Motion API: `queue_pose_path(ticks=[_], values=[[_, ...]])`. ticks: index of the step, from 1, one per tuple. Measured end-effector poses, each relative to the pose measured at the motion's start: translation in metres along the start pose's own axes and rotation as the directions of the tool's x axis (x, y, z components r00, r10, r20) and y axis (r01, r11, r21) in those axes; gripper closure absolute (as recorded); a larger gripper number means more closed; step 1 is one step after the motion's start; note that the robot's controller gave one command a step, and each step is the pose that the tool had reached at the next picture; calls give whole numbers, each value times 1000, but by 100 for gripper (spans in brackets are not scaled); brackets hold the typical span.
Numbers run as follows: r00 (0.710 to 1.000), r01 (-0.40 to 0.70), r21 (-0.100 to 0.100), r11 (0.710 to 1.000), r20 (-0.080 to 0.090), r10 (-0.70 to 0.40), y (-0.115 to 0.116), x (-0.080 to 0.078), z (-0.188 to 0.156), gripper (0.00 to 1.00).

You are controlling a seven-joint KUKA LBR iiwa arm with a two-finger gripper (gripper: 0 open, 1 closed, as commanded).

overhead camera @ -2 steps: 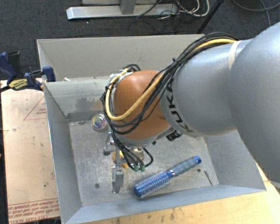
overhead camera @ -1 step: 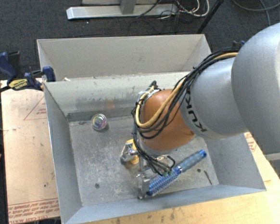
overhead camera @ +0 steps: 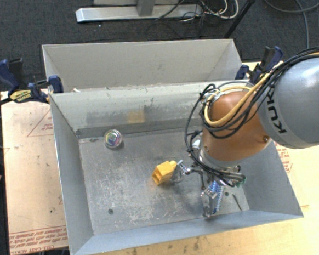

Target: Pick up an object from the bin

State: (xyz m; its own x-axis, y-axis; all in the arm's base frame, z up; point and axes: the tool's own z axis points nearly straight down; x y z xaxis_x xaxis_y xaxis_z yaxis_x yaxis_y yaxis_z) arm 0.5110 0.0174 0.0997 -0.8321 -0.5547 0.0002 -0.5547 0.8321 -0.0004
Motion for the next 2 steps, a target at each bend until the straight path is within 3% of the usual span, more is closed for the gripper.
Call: queue_pose_path(ticks=[1,2], values=[[990,143,-1,990,6,-143,-10,-78,0,0],[998,61,-3,998,10,-61,-67,-127,27,0]])
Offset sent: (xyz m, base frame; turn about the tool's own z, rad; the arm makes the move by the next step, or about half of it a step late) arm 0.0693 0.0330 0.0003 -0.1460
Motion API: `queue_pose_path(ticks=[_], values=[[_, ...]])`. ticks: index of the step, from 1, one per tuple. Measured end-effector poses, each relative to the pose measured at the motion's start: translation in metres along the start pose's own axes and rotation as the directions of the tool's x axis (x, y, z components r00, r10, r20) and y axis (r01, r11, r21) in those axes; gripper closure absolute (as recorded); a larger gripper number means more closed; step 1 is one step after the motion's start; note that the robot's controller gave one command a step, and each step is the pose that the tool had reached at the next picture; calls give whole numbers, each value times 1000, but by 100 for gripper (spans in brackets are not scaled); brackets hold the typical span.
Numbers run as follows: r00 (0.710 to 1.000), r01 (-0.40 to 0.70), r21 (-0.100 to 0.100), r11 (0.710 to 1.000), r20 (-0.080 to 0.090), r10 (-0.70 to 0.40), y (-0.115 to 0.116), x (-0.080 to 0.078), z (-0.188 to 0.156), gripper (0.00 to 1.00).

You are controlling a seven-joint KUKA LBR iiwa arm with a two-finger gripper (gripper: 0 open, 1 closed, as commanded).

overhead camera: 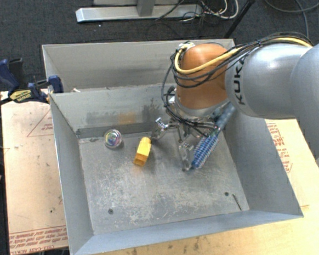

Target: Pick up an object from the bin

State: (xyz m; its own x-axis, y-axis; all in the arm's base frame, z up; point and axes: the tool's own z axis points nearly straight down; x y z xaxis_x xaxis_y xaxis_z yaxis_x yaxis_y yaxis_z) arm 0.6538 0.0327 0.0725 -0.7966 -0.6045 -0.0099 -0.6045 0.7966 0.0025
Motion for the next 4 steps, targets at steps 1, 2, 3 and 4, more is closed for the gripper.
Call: queue_pose_path(ticks=[1,2,3,4], values=[[827,-563,6,827,5,563,58,-31,-2,0],[825,-565,4,825,12,565,56,-32,-3,100],[825,-565,5,825,5,565,55,-35,-68,100],[824,-566,6,824,3,566,55,-37,-112,100]])
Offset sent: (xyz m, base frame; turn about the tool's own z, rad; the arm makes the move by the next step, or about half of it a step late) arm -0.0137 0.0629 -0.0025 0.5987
